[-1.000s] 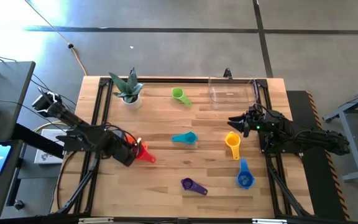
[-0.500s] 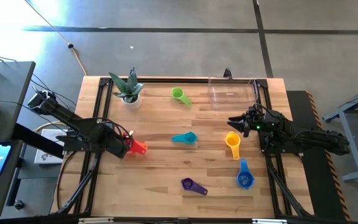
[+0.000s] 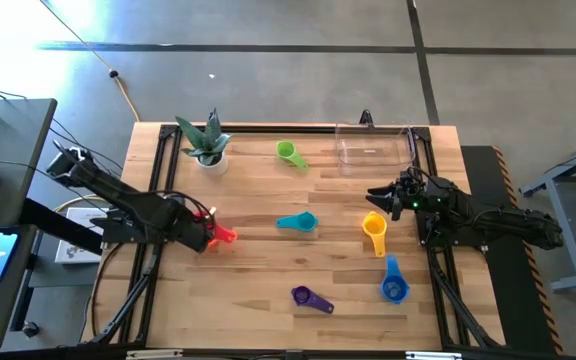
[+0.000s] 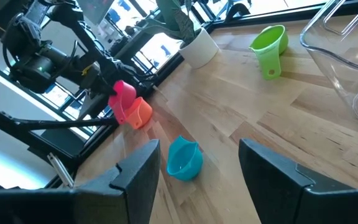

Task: Nest measuring cups in basket
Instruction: Stack thr red measuring cup into the orange measuring cup

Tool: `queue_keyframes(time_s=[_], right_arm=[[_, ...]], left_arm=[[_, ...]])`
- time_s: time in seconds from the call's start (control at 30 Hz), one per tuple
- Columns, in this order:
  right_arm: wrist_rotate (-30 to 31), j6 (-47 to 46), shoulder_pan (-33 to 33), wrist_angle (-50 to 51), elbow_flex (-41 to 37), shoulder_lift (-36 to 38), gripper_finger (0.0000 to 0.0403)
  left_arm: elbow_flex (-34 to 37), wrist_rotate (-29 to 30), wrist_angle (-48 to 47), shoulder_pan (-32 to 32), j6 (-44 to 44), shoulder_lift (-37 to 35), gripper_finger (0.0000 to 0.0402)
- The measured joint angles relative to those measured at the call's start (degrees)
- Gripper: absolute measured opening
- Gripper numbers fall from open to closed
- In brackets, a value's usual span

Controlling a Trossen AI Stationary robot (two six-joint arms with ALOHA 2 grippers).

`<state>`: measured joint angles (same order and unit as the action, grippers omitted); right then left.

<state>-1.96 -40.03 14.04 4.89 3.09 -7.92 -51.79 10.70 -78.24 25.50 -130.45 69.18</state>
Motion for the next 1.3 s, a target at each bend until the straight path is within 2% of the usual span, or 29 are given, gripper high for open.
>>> queue_keyframes(time_s=[0.33,0.53,0.93,1.3], right_arm=[[-0.1,0.0,0.0,0.0,0.0,0.0,0.0211],[-0.2,0.0,0.0,0.0,0.0,0.0,0.0211],[-0.2,0.0,0.0,0.0,0.0,0.0,0.0211],[-0.2,0.0,0.0,0.0,0.0,0.0,0.0211]], left_arm=[[1.4,-0.1,2.5,0.0,0.0,3.4,0.0009],[4.0,-0.1,7.7,0.0,0.0,3.0,0.0010],[4.2,-0.1,8.6,0.0,0.0,3.1,0.0010],[4.1,-0.1,8.8,0.0,0.0,3.0,0.0049]])
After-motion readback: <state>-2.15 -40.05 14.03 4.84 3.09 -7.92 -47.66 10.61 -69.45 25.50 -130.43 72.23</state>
